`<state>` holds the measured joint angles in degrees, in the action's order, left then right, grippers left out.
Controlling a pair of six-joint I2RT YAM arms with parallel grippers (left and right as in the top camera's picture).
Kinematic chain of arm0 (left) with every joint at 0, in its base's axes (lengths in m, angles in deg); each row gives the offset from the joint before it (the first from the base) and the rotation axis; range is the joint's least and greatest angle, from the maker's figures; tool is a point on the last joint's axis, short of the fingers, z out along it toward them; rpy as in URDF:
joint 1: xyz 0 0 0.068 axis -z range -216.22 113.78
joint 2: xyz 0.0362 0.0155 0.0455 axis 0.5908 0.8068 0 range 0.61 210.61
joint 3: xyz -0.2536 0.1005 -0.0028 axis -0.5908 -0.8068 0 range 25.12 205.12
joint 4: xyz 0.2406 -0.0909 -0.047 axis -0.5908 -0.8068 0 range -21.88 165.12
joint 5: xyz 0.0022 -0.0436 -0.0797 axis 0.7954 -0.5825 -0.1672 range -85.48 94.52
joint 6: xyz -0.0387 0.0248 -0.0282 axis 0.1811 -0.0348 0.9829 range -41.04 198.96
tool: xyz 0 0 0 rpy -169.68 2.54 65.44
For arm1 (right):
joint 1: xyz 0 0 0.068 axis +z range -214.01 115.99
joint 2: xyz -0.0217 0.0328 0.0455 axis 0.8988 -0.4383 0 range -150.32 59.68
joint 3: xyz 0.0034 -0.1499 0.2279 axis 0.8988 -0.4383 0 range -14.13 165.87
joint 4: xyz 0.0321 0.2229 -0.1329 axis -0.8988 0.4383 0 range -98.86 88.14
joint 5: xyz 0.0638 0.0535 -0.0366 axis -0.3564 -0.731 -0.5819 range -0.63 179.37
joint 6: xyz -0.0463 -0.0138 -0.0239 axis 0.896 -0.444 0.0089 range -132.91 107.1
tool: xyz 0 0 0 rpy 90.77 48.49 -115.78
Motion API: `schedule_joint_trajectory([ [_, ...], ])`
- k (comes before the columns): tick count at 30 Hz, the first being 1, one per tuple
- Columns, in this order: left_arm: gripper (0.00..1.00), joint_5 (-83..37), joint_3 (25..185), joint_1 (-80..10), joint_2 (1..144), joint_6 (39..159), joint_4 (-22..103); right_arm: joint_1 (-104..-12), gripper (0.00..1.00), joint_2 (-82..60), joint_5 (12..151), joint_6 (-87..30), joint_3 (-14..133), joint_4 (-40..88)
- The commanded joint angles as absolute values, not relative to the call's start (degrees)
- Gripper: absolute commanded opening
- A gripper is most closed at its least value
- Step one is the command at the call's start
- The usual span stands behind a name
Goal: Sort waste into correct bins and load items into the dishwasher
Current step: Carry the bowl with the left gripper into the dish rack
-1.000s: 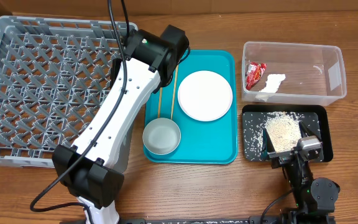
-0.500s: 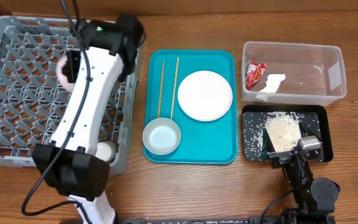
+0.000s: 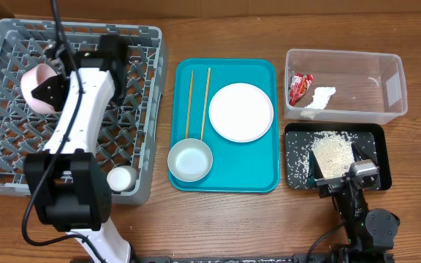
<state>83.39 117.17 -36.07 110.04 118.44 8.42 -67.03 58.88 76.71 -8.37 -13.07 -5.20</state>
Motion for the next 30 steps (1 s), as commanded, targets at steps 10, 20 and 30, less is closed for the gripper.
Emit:
schedule_joint_trajectory([
  [10, 0.04, 70.76, 110.98, -35.48, 109.8, 80.04, 35.42, -67.47, 1.0, 59.52, 76.62, -8.37, -13.68, -5.58],
  [20, 0.04, 69.06, 107.4, -35.4, 109.91, 76.0, 37.62, -67.47, 1.0, 59.52, 76.62, -8.37, -13.68, -5.58],
  [30, 0.04, 88.47, 107.29, -33.01, 109.91, 67.5, 49.45, -67.47, 1.0, 59.52, 76.62, -8.35, -13.68, -5.58],
])
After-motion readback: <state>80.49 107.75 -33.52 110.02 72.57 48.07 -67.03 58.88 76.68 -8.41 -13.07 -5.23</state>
